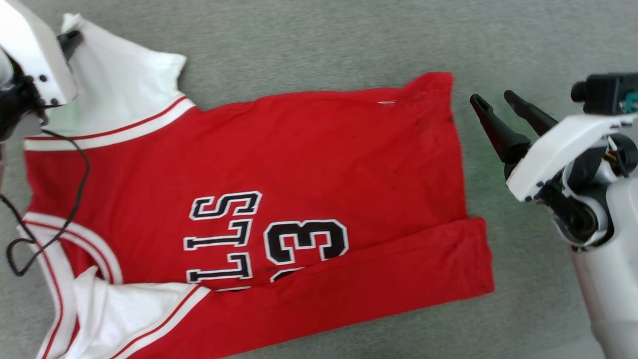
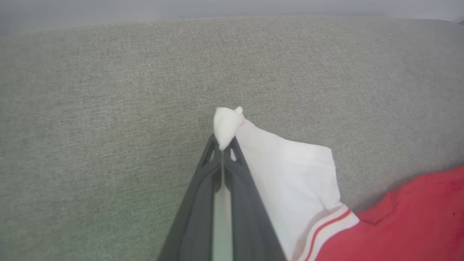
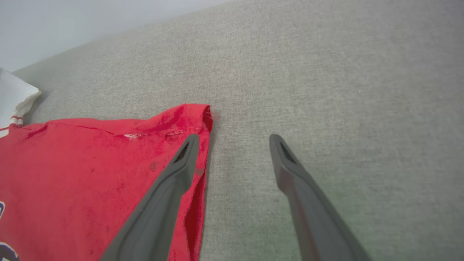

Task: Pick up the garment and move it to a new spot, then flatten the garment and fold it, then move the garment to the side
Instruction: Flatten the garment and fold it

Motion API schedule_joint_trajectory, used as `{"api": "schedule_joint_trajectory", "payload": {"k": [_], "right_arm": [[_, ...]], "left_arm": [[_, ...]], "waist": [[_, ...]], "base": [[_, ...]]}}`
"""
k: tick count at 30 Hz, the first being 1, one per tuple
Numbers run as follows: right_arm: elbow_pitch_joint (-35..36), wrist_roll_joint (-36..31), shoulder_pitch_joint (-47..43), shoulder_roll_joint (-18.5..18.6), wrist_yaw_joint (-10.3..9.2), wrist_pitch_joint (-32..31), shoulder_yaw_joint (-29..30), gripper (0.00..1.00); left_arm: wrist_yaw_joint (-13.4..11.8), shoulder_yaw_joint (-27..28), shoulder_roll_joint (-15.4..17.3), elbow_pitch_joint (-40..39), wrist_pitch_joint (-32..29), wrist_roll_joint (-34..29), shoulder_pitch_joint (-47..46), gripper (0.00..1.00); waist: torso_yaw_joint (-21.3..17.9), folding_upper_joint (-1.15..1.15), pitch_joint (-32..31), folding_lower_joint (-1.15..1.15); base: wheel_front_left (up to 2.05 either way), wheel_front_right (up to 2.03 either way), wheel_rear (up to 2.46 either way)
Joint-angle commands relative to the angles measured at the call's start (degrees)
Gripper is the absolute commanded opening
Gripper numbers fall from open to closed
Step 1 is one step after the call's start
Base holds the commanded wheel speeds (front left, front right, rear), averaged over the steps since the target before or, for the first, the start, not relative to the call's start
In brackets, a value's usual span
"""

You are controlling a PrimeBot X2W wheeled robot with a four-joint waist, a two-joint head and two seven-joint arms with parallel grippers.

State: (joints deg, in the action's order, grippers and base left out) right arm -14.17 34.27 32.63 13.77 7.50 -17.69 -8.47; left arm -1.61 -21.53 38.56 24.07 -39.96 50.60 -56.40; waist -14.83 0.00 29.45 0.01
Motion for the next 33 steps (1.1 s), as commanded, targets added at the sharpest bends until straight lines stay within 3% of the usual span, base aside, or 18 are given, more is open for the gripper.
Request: {"api": "schedule_joint_trajectory", "payload": {"k": [1, 8, 13, 14, 15, 16, 17, 20, 25, 33], "right_arm": [[-1.8, 1.2, 2.6, 1.2, -0.02, -2.4, -1.1, 1.0], [-8.6, 2.7, 11.4, 4.3, -0.02, -12.0, -4.5, 1.0], [-14.4, 3.7, 13.6, 4.4, -0.02, -20.7, -8.5, 1.0], [-15.5, 4.0, 13.7, 4.1, -0.02, -22.6, -9.1, 0.8], [-16.5, 4.1, 13.8, 4.0, -0.02, -24.6, -9.5, 0.4], [-17.1, 3.7, 14.1, 4.2, -0.02, -25.9, -9.9, 0.16], [-17.6, 3.6, 14.4, 4.3, -0.02, -27.0, -10.2, 0.0], [-17.8, 3.3, 15.9, 4.9, -0.02, -28.2, -10.4, 0.0], [-14.1, 2.2, 17.0, 6.3, -0.02, -24.1, -9.5, 0.0], [-6.7, 0.9, 10.0, 7.5, -0.02, -19.3, -8.5, 0.0]], "left_arm": [[0.6, -0.5, -0.7, -0.7, 0.6, -0.5, -0.9, 0.0], [1.6, -1.8, -2.4, -3.7, 2.0, -1.4, -2.9, 0.0], [2.0, -2.2, -2.8, -4.8, 2.9, -1.7, -2.8, 0.0], [2.1, -2.3, -2.7, -4.8, 3.0, -1.7, -2.5, 0.0], [2.2, -2.3, -2.8, -4.8, 3.0, -1.4, -2.2, 0.0], [2.4, -2.4, -2.9, -4.7, 2.8, -1.1, -1.8, 0.0], [2.5, -2.4, -3.0, -4.6, 2.8, -0.9, -1.4, 0.0], [2.8, -2.0, -3.1, -4.3, 3.6, -0.3, -0.8, 0.0], [3.0, -1.0, -3.0, -4.3, 5.9, 0.7, 2.3, 0.0], [1.9, 2.4, -1.0, -7.5, 11.8, 3.1, 13.2, 0.0]], "waist": [[2.8, 0.0, 0.4, -0.01], [6.6, 0.0, 2.6, -0.01], [7.9, 0.0, 2.8, -0.01], [8.0, 0.0, 2.6, -0.01], [8.2, 0.0, 2.5, -0.01], [8.3, 0.0, 2.3, -0.01], [8.5, 0.0, 2.1, -0.01], [8.9, 0.0, 1.3, -0.01], [9.1, 0.0, -1.9, -0.01], [9.0, 0.0, -8.9, -0.01]], "base": [[0.0, 0.0, 0.0], [0.0, 0.0, 0.0], [0.0, 0.0, 0.0], [0.0, 0.0, 0.0], [0.0, 0.0, 0.0], [0.0, 0.0, 0.0], [0.0, 0.0, 0.0], [0.0, 0.0, 0.0], [0.0, 0.0, 0.0], [0.0, 0.0, 0.0]]}}
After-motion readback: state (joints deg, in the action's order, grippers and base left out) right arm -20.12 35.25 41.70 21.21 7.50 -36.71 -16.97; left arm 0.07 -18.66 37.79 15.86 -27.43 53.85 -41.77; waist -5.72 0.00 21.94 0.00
